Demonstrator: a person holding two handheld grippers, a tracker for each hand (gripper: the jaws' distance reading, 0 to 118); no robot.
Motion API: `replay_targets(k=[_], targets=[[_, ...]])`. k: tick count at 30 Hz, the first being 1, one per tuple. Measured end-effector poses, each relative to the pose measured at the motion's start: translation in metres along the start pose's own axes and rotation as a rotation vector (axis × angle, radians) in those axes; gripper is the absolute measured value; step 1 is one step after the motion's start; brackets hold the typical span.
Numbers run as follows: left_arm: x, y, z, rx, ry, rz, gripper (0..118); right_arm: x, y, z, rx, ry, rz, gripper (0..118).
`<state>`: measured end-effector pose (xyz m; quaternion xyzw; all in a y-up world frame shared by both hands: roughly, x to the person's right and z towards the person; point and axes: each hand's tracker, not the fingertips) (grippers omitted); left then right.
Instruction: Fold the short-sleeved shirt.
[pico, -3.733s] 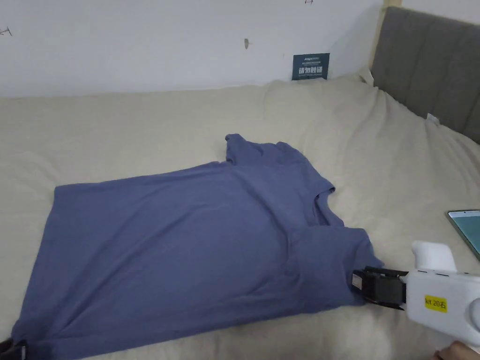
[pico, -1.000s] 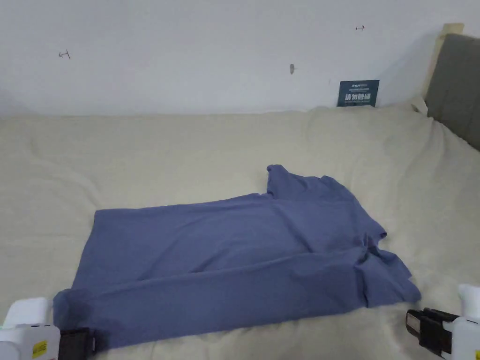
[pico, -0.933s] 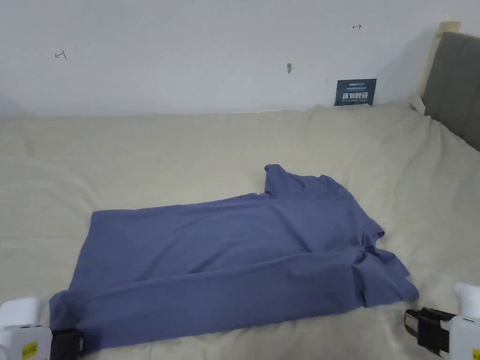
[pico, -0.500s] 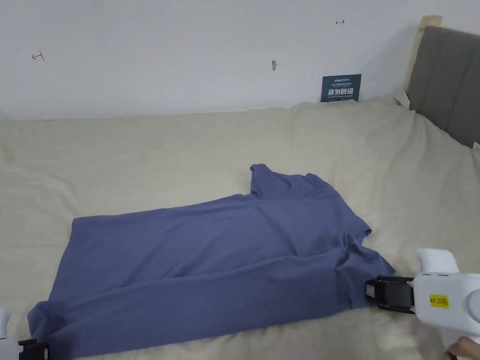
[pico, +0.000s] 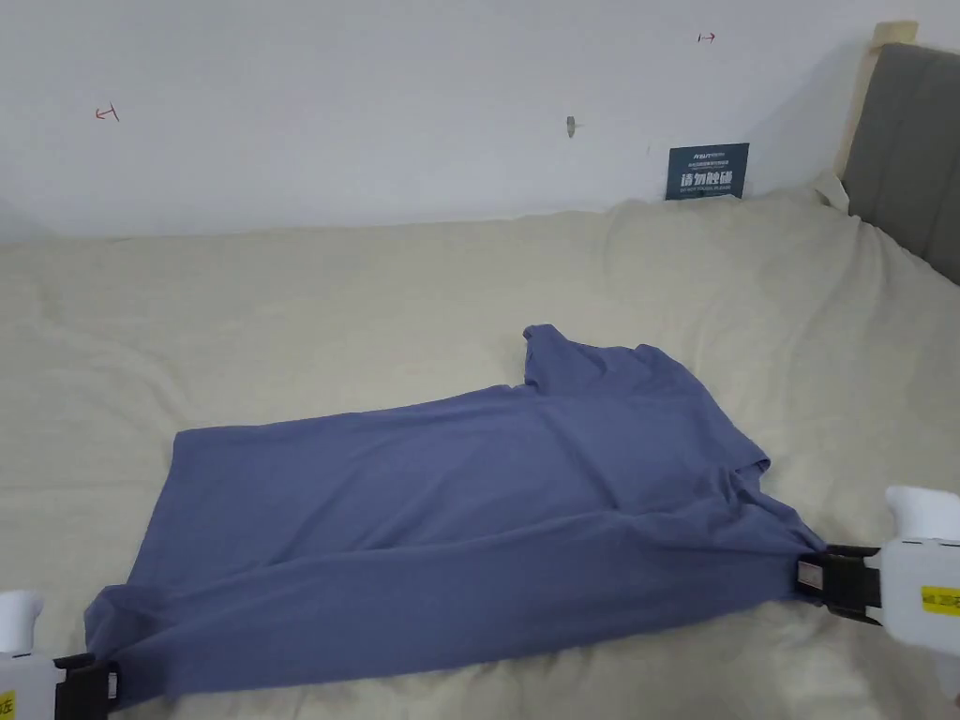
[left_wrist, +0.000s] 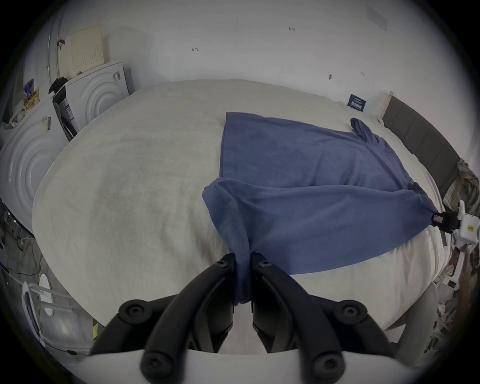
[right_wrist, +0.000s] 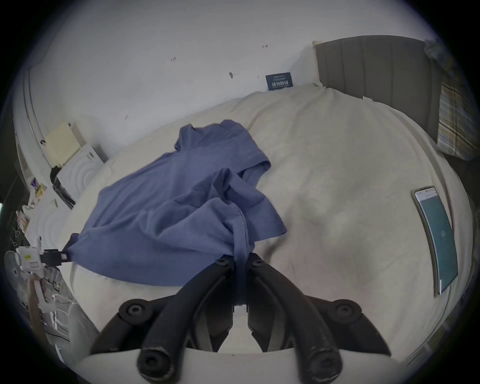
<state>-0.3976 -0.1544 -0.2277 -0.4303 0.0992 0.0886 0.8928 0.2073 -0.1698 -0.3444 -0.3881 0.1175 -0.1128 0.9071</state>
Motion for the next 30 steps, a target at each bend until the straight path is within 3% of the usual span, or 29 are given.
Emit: replay_targets(k=[10, 15, 16, 17, 18, 19, 20, 24, 27, 28, 29, 30], targets=[[-0.008, -0.043, 0.045, 0.009, 0.028, -0.064, 11, 0.001, -0.05, 0.074, -0.048, -0.032, 0.034, 7], [-0.016, -0.082, 0.034, -0.063, 0.027, -0.078, 11, 0.013, -0.102, 0.067, -0.129, -0.025, -0.011, 8], [-0.017, -0.086, 0.032, -0.067, 0.023, -0.07, 18, 0.014, -0.105, 0.064, -0.127, -0.028, -0.025, 16], [-0.017, -0.087, 0.031, -0.065, 0.024, -0.061, 37, 0.014, -0.106, 0.065, -0.101, -0.02, -0.053, 29], [-0.015, -0.089, 0.028, -0.065, 0.034, -0.057, 67, 0.014, -0.105, 0.067, -0.087, -0.021, -0.069, 48], [-0.014, -0.089, 0.028, -0.062, 0.086, -0.062, 104, 0.014, -0.1, 0.069, -0.081, -0.025, -0.073, 73], [-0.014, -0.088, 0.029, -0.056, 0.102, -0.069, 116, 0.013, -0.096, 0.071, -0.074, -0.025, -0.068, 81], [-0.016, -0.07, 0.051, 0.04, 0.029, -0.007, 116, 0.001, -0.072, 0.087, 0.004, -0.089, 0.016, 81], [-0.008, -0.052, 0.069, 0.133, 0.009, 0.003, 115, -0.012, -0.053, 0.099, 0.06, -0.043, 0.034, 81], [-0.004, -0.045, 0.072, 0.15, -0.007, 0.002, 111, -0.017, -0.046, 0.102, 0.079, -0.027, 0.04, 79], [0.0, -0.039, 0.075, 0.171, -0.02, 0.009, 99, -0.023, -0.04, 0.103, 0.092, -0.013, 0.053, 74], [0.0, -0.033, 0.07, 0.2, -0.028, 0.023, 76, -0.029, -0.033, 0.104, 0.11, -0.001, 0.071, 59]])
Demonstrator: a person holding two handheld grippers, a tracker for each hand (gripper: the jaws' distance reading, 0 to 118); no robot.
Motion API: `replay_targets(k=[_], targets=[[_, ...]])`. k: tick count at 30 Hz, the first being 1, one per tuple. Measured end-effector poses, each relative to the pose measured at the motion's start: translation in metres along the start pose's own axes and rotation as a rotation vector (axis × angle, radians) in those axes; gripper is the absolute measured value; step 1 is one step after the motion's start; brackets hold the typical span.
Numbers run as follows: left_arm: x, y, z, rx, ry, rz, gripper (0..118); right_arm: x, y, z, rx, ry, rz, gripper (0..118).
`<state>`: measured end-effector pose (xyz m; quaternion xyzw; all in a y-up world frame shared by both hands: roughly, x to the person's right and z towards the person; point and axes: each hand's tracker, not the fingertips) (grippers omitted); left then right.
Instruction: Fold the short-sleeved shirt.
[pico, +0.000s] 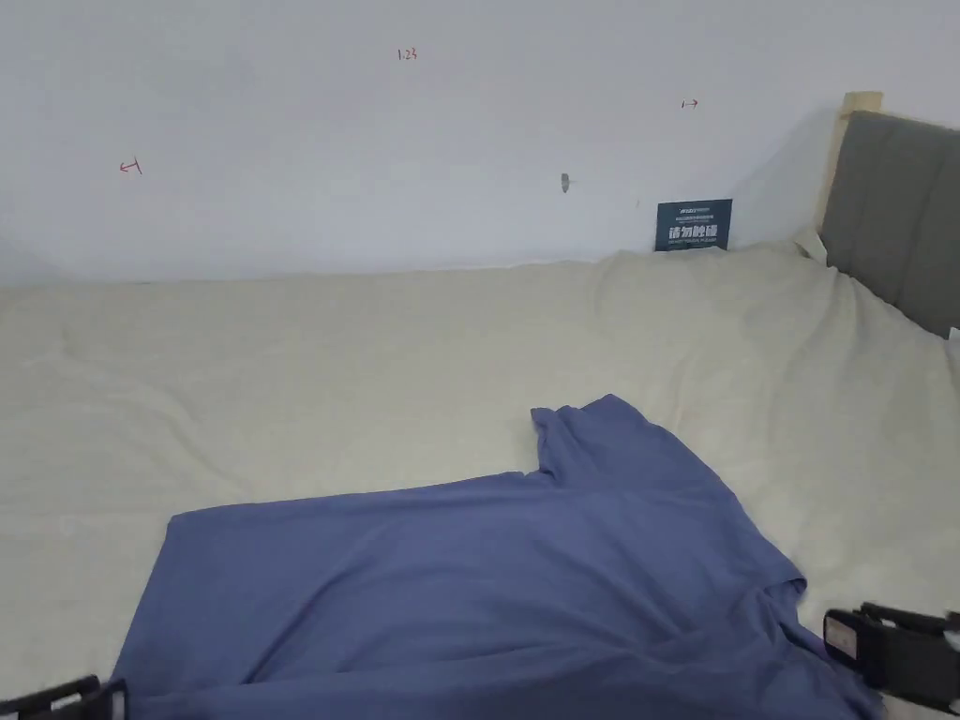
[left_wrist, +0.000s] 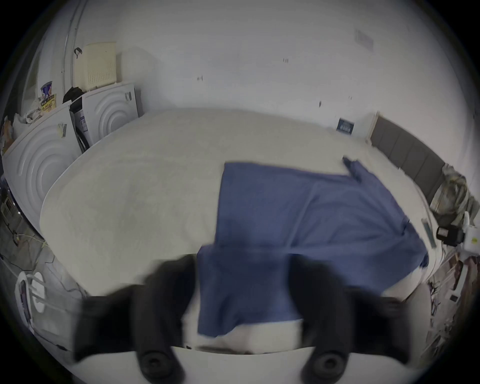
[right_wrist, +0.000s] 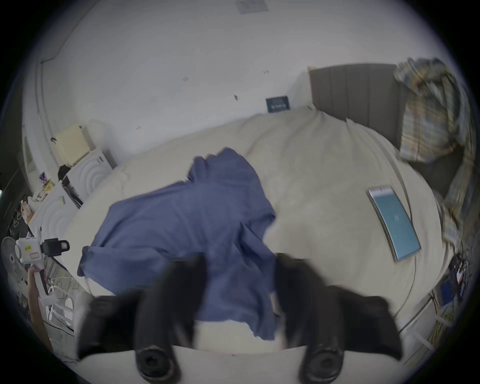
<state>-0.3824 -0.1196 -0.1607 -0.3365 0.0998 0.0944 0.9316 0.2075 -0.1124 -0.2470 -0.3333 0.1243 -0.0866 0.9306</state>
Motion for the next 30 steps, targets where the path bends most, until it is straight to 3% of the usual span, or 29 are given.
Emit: replay_targets(k=[1, 2, 4, 9, 14, 15, 17, 18, 24, 30], targets=[[0.004, 0.006, -0.004, 0.015, -0.004, 0.004, 34, -0.006, 0.007, -0.002, 0.009, 0.0, 0.002, 24], [0.008, 0.011, -0.009, 0.017, -0.004, 0.003, 7, -0.011, 0.013, -0.006, 0.029, -0.014, 0.003, 4], [0.017, 0.024, -0.022, 0.017, 0.019, -0.029, 0, -0.016, 0.031, -0.018, 0.03, -0.003, 0.011, 0], [0.026, 0.048, -0.048, 0.002, -0.037, -0.009, 0, -0.019, 0.081, -0.058, 0.014, 0.076, -0.023, 0], [0.024, 0.073, -0.08, -0.016, -0.014, -0.013, 0, -0.014, 0.137, -0.131, -0.088, 0.085, -0.044, 0], [0.023, 0.078, -0.086, -0.022, -0.019, -0.011, 0, -0.014, 0.149, -0.151, -0.14, 0.079, -0.035, 6], [0.028, 0.081, -0.093, -0.027, -0.011, -0.02, 0, -0.01, 0.163, -0.185, -0.176, 0.032, -0.055, 67], [0.029, 0.084, -0.096, -0.031, -0.002, -0.027, 0, -0.008, 0.169, -0.205, -0.227, 0.029, -0.042, 86], [0.028, 0.092, -0.115, -0.051, 0.009, -0.043, 0, -0.003, 0.174, -0.288, -0.375, -0.091, -0.08, 87], [0.024, 0.092, -0.125, -0.075, 0.017, -0.052, 0, -0.003, 0.166, -0.324, -0.439, -0.159, 0.063, 79]])
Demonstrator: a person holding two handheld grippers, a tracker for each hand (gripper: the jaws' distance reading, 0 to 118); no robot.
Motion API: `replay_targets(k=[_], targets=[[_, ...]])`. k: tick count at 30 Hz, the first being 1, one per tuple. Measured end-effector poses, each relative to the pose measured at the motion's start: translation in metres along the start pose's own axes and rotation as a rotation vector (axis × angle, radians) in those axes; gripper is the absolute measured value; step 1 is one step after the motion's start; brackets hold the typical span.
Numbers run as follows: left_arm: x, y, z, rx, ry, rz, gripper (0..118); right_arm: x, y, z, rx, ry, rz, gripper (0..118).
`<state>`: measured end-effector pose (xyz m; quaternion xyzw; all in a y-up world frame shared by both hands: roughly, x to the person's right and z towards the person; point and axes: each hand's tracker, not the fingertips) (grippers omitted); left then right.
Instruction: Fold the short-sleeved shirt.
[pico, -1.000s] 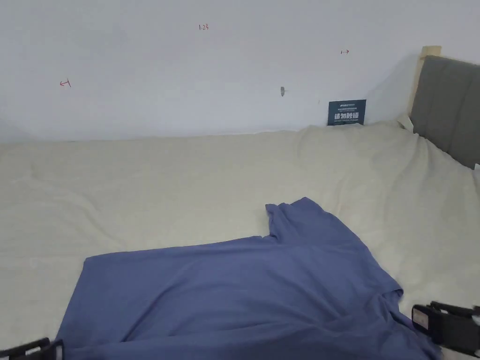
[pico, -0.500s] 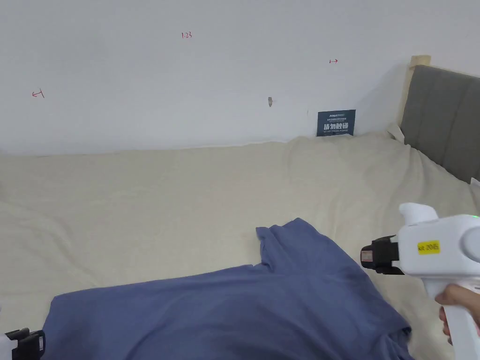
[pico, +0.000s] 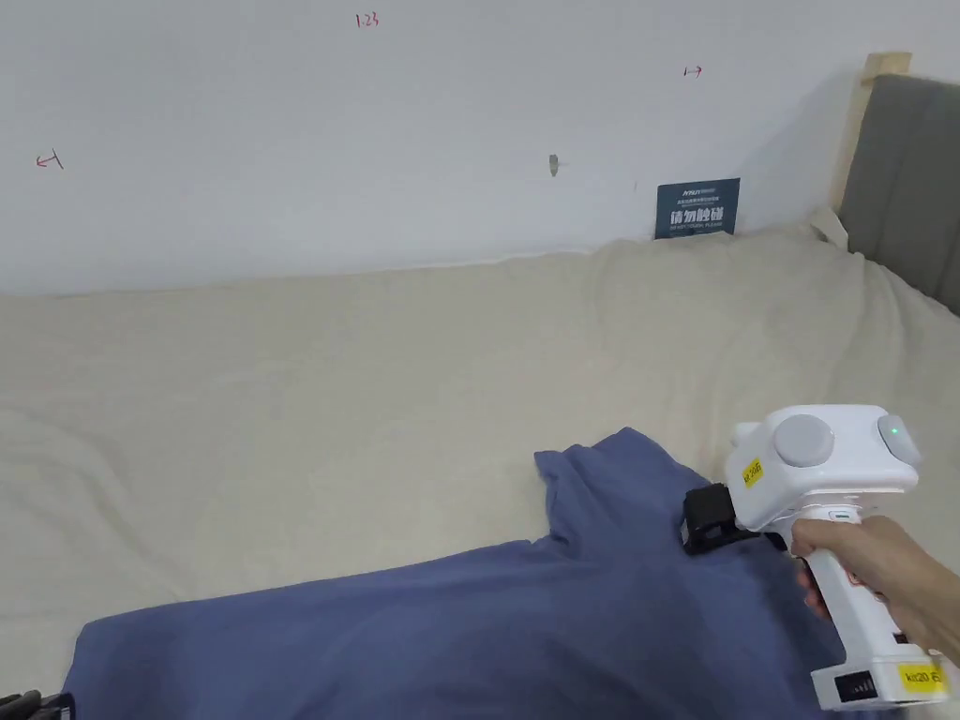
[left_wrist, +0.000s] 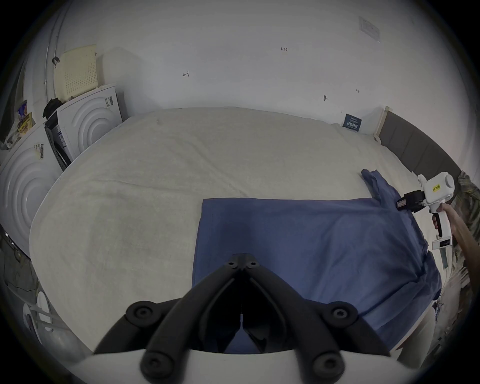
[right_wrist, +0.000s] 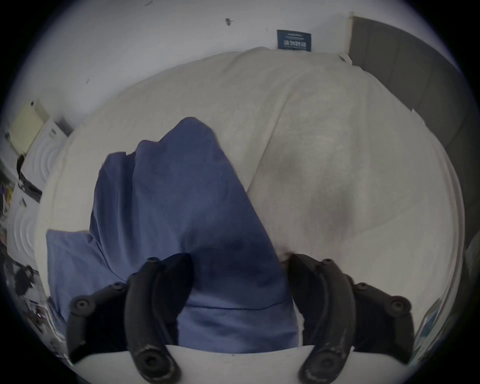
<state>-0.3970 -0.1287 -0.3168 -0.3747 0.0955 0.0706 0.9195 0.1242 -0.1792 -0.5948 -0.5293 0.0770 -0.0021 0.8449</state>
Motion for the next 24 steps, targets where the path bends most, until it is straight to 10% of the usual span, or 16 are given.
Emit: replay_targets(k=[2, 4, 10, 14, 24], targets=[[-0.001, 0.001, -0.005, -0.011, 0.004, -0.006, 0, -0.002, 0.002, 0.009, 0.024, -0.043, 0.056, 52], [-0.002, 0.002, -0.008, -0.014, 0.009, -0.008, 0, 0.003, 0.004, 0.012, 0.038, -0.013, 0.052, 0], [-0.002, 0.019, -0.021, -0.053, 0.029, -0.042, 4, 0.007, 0.007, 0.018, 0.048, -0.008, 0.031, 0], [-0.014, 0.046, -0.053, -0.152, 0.033, -0.018, 97, 0.002, 0.008, 0.025, 0.065, -0.001, 0.061, 0], [-0.026, 0.105, -0.159, -0.288, 0.093, 0.029, 97, -0.015, 0.012, 0.031, 0.081, 0.016, 0.103, 0]])
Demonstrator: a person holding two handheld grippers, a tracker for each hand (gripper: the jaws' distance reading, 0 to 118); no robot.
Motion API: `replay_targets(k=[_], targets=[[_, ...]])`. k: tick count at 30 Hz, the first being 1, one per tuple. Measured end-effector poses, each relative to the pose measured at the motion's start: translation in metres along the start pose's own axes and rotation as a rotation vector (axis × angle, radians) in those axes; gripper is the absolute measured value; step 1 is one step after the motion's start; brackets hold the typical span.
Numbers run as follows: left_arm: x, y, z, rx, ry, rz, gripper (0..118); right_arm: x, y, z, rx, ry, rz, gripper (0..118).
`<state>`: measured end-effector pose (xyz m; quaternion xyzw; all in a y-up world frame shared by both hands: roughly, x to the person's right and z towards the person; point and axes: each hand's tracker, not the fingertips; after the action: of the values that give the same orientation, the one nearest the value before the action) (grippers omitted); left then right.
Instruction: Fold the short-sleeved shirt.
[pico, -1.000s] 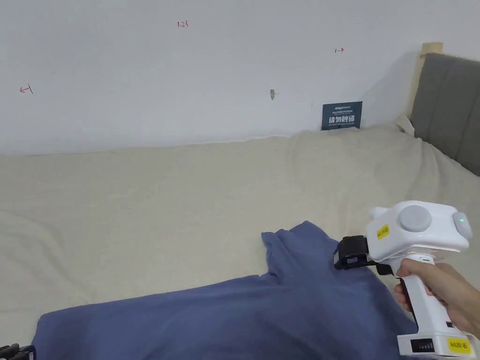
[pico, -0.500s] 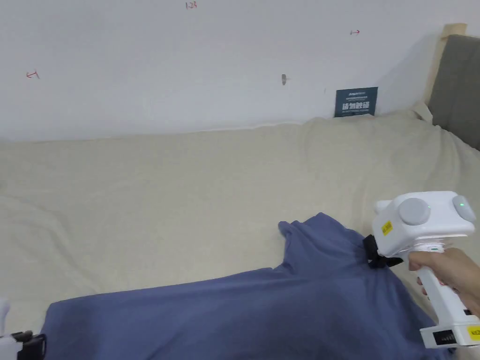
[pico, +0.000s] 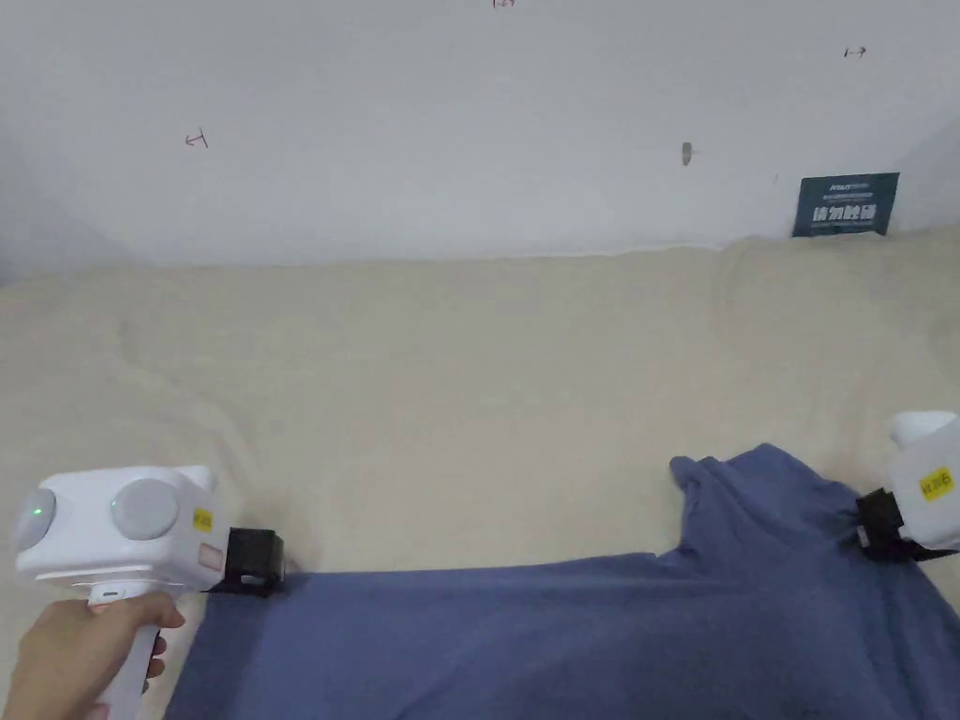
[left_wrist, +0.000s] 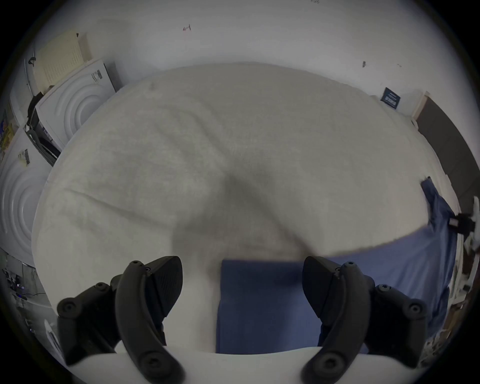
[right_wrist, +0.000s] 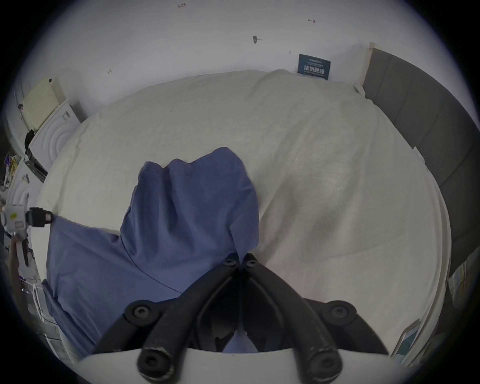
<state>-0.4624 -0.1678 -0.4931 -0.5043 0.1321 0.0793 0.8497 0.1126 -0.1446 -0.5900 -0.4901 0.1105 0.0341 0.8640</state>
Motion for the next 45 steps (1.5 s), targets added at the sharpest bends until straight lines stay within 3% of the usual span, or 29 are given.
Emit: replay_targets(k=[3, 6, 8, 9, 10, 15, 22, 30, 37, 41, 42, 43, 44, 45], targets=[[0.001, 0.005, -0.04, -0.124, -0.017, -0.004, 96, 0.002, 0.002, -0.001, 0.002, 0.01, -0.01, 0], [0.003, 0.001, -0.028, -0.06, 0.02, -0.008, 92, 0.005, 0.002, 0.001, 0.001, 0.013, -0.019, 0], [0.003, 0.002, -0.02, -0.04, -0.002, -0.021, 66, 0.005, 0.002, 0.004, 0.005, 0.013, -0.016, 0], [0.004, 0.003, -0.016, -0.013, -0.01, -0.033, 41, 0.005, 0.002, 0.007, 0.007, 0.015, -0.02, 0], [0.009, 0.001, -0.008, 0.007, -0.064, -0.021, 0, 0.005, 0.003, 0.009, 0.011, 0.019, -0.027, 0], [0.013, -0.007, 0.011, 0.001, -0.017, -0.06, 0, -0.002, -0.001, 0.047, 0.046, 0.028, -0.02, 0], [-0.009, -0.027, 0.093, 0.153, -0.053, -0.081, 0, 0.007, -0.019, 0.122, 0.145, 0.052, 0.006, 0], [-0.04, -0.144, 0.185, 0.247, -0.097, -0.067, 0, 0.01, -0.141, 0.213, 0.204, 0.109, 0.022, 0], [-0.053, -0.245, 0.152, 0.094, -0.117, -0.012, 0, 0.014, -0.265, 0.165, 0.0, 0.123, 0.002, 0], [-0.035, -0.278, 0.144, 0.046, -0.114, -0.047, 0, 0.012, -0.291, 0.135, -0.013, 0.128, -0.04, 1], [-0.043, -0.274, 0.137, 0.046, -0.119, -0.042, 2, 0.011, -0.291, 0.136, 0.003, 0.119, -0.039, 7], [-0.045, -0.274, 0.138, 0.054, -0.126, -0.031, 12, 0.011, -0.29, 0.139, 0.04, 0.122, -0.022, 21], [-0.045, -0.273, 0.141, 0.075, -0.133, -0.016, 31, 0.009, -0.287, 0.144, 0.06, 0.124, -0.018, 36], [-0.045, -0.271, 0.144, 0.085, -0.128, -0.009, 59, 0.006, -0.284, 0.149, 0.072, 0.12, -0.013, 56]])
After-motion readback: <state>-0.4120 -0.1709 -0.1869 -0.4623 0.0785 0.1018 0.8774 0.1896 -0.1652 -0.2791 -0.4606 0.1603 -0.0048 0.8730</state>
